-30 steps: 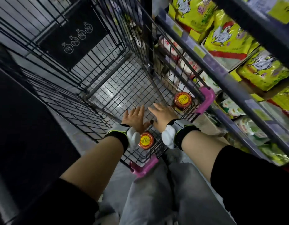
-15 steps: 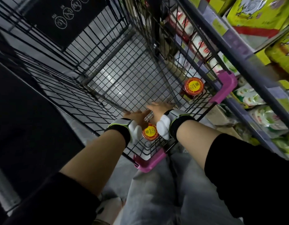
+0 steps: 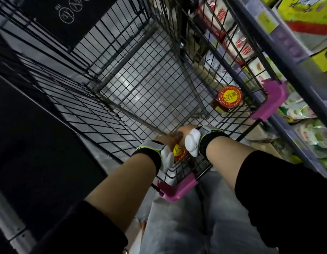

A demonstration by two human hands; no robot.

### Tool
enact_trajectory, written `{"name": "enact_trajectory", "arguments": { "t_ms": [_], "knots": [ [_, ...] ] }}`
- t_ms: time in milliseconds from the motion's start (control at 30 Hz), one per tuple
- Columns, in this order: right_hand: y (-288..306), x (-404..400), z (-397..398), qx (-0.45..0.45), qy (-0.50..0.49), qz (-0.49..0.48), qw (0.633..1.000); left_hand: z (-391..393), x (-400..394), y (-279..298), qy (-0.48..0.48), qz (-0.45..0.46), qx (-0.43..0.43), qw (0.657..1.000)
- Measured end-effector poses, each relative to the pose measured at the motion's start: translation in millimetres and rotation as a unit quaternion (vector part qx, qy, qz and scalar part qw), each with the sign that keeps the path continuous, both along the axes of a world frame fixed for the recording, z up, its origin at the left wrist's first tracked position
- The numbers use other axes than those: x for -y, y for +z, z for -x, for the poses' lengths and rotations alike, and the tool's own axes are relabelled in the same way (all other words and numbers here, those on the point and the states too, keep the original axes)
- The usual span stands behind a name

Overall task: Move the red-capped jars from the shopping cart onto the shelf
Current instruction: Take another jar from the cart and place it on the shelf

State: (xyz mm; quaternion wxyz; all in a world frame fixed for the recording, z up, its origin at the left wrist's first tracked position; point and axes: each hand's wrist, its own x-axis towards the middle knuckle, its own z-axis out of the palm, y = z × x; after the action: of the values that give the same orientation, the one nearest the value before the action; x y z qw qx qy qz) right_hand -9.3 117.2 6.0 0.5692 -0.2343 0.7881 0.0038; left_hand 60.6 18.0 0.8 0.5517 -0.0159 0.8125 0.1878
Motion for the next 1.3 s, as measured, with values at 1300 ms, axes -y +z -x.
{"name": "enact_trajectory", "arguments": {
  "t_ms": [1300],
  "knots": [
    [-22, 4, 56, 0.039, -0.076, 0.024, 0.996, 62, 27, 2, 0.131, 0.086, -0.083, 0.984]
  ]
}}
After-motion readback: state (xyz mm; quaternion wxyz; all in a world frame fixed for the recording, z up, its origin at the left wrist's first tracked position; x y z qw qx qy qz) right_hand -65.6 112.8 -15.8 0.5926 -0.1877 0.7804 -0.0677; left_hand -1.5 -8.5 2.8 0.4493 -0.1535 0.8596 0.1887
